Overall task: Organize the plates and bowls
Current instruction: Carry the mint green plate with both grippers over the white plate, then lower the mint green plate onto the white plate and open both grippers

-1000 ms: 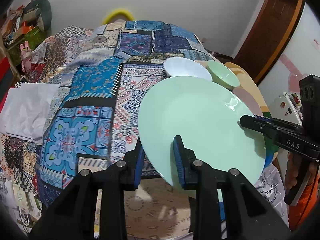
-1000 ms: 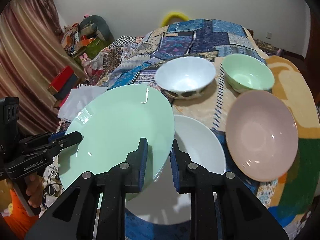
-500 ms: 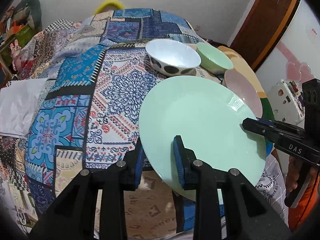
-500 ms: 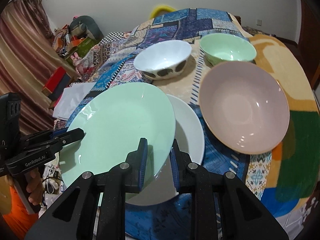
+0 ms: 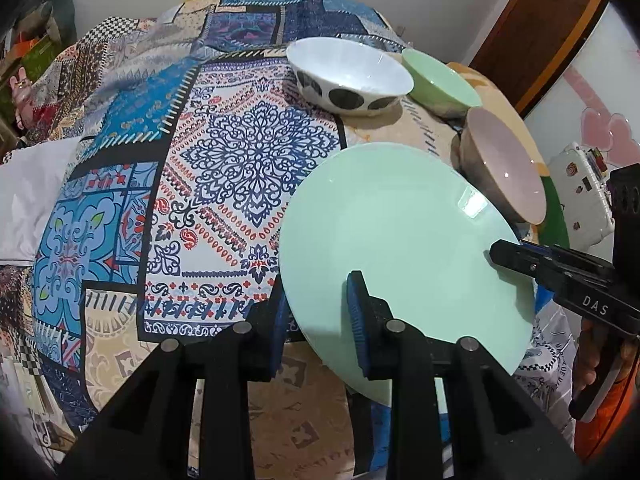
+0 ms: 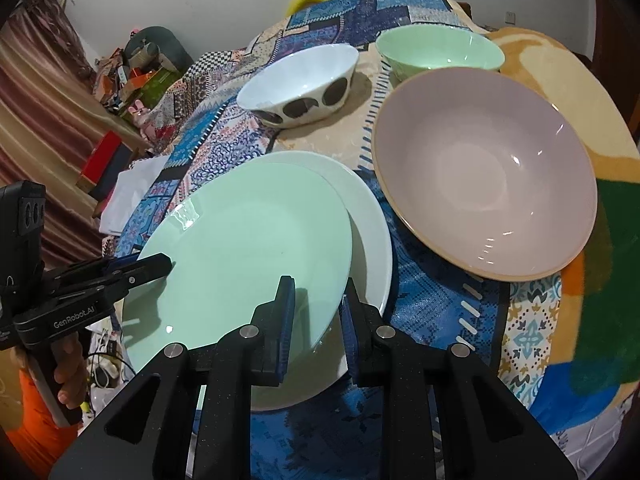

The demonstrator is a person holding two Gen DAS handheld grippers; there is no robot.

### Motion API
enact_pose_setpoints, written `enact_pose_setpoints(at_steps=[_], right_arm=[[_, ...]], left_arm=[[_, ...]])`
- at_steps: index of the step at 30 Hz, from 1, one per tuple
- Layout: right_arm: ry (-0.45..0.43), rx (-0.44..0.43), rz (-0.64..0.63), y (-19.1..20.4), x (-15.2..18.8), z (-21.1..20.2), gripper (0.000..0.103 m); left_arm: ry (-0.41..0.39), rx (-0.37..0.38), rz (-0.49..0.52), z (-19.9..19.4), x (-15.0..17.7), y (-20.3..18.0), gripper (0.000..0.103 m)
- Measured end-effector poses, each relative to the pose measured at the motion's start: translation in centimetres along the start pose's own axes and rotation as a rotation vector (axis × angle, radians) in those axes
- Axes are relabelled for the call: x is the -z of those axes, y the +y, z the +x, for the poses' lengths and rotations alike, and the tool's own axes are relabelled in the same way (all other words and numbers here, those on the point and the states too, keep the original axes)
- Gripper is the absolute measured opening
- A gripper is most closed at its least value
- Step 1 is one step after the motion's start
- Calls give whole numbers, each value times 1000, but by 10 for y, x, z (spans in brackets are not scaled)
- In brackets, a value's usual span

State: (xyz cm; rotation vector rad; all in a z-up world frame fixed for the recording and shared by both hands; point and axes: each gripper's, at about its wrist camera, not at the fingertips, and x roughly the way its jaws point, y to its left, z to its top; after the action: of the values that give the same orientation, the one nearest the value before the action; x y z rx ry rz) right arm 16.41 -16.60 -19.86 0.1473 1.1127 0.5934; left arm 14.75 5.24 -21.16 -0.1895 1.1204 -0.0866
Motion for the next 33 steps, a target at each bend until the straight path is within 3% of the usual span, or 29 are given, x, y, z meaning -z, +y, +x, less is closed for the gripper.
enact_pose_setpoints(at_steps=[15,25,31,33], right_arm=[[-5,-8,18,-7,-2,4,20],[-76,76,-47,-2,-1,-17,23],[-129,113,-77,-2,-5,-36,25],[-148,126,-81,-3,-6,-43,31]], left_arm=[[19,-93,51,18,-1,-8,28],[-4,-82,62,7,1,-7,28],[-75,-96,67,-20,-2,-13,41],[-100,-97,66,-28,-4,-16,47]])
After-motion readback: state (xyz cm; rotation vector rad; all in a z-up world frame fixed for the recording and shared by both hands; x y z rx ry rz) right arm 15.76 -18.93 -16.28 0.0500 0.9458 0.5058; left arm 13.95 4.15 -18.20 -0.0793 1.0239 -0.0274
